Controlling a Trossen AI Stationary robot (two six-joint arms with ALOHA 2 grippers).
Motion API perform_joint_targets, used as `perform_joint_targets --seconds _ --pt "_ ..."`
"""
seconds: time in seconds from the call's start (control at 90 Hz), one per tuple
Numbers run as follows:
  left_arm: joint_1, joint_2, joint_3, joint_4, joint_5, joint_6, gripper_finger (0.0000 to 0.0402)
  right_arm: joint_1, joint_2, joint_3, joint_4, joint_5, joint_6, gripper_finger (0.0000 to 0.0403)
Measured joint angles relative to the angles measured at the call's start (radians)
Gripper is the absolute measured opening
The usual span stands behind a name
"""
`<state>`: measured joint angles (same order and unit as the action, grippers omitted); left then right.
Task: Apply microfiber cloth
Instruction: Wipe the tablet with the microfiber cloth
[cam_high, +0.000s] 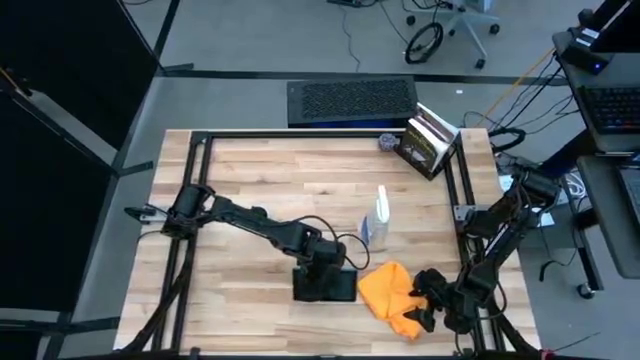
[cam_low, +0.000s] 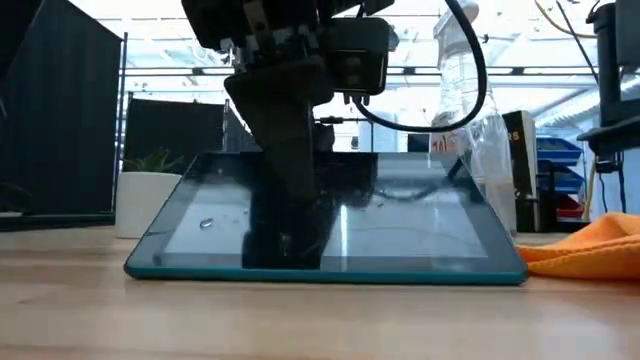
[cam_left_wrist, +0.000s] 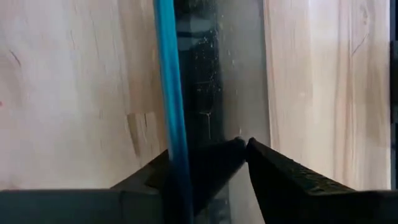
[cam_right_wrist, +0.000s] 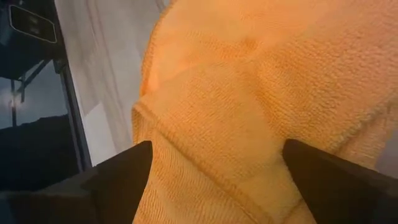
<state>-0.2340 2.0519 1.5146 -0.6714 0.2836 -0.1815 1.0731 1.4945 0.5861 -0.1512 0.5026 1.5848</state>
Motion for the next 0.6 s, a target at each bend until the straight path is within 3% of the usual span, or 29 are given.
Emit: perform_joint_targets --seconds 0.2,0.389,0.6 --pt "0.015 -0.021 -0.002 -0.034 -0.01 0.014 0.0148 0.001 0.009 0.0 0.001 -0.01 -0.107 0.0352" --pt "0.025 -0.038 0.0 -0.043 -0.104 0.041 0.0148 -0.012 0.009 0.001 -0.001 -0.031 -0.082 0.0352" --pt "0.036 -0.04 0.0 -0.052 -0.107 0.041 0.0148 -0.014 0.007 0.002 0.0 -0.038 -0.107 0.0352"
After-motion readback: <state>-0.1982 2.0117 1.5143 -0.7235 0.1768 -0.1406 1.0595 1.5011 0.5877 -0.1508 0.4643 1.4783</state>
